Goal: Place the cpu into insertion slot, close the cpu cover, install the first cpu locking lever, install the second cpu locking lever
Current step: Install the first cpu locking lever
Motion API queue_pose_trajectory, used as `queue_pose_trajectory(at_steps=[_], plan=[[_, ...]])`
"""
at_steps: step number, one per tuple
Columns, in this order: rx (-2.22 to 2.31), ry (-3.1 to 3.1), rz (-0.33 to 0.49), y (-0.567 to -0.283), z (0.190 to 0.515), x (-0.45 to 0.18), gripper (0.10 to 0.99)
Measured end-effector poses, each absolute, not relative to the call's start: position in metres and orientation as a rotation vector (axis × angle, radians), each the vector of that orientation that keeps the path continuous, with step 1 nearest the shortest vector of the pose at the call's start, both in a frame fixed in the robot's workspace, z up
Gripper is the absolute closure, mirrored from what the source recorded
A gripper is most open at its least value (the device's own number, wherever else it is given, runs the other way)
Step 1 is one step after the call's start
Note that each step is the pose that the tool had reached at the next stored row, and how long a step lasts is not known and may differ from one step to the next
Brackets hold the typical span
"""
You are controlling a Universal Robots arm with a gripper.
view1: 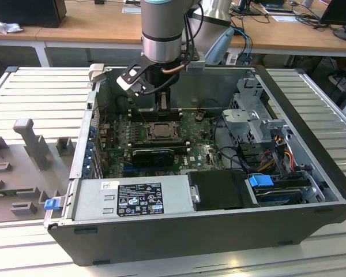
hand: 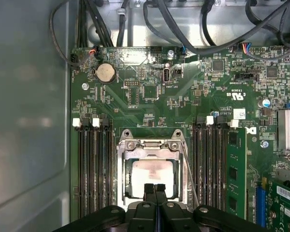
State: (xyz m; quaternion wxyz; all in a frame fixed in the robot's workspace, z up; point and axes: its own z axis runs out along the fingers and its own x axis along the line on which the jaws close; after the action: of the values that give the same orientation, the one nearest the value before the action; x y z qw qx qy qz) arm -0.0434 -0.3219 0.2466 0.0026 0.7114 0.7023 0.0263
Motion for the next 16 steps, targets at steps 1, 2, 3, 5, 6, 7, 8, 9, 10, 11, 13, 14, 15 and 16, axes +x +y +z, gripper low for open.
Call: queue_pose_trajectory(at_steps=[1,2,3,5,6,7,8,9,10,11,13,14,15,16], plan=[[2.231,2.203,0.082,-0.322,0.247,-0.043,0.98],[2.231,2.203,0.082,-0.322,0.248,-0.043,0.98],[2.231,2.203,0.083,-0.322,0.248,-0.043,0.98],[2.231,2.203,0.083,-0.322,0.25,-0.043,0.98],[2.231,2.203,0.083,-0.322,0.25,-0.043,0.98],[2.231,2.203,0.083,-0.322,0.251,-0.043,0.98],[2.231,2.203,0.083,-0.322,0.253,-0.043,0.98],[2.231,2.203,0.083,-0.322,0.253,-0.043,0.98],[2.231,2.203,0.083,-0.322,0.254,-0.043,0.98],[2.231,2.203,0.083,-0.322,0.254,-0.043,0.98],[2.231,2.203,0.083,-0.322,0.256,-0.043,0.98],[2.231,2.203,0.083,-0.322,0.257,-0.043,0.98],[2.231,2.203,0.083,-0.322,0.257,-0.043,0.98],[2.231,2.203,0.083,-0.322,0.257,-0.043,0.98]])
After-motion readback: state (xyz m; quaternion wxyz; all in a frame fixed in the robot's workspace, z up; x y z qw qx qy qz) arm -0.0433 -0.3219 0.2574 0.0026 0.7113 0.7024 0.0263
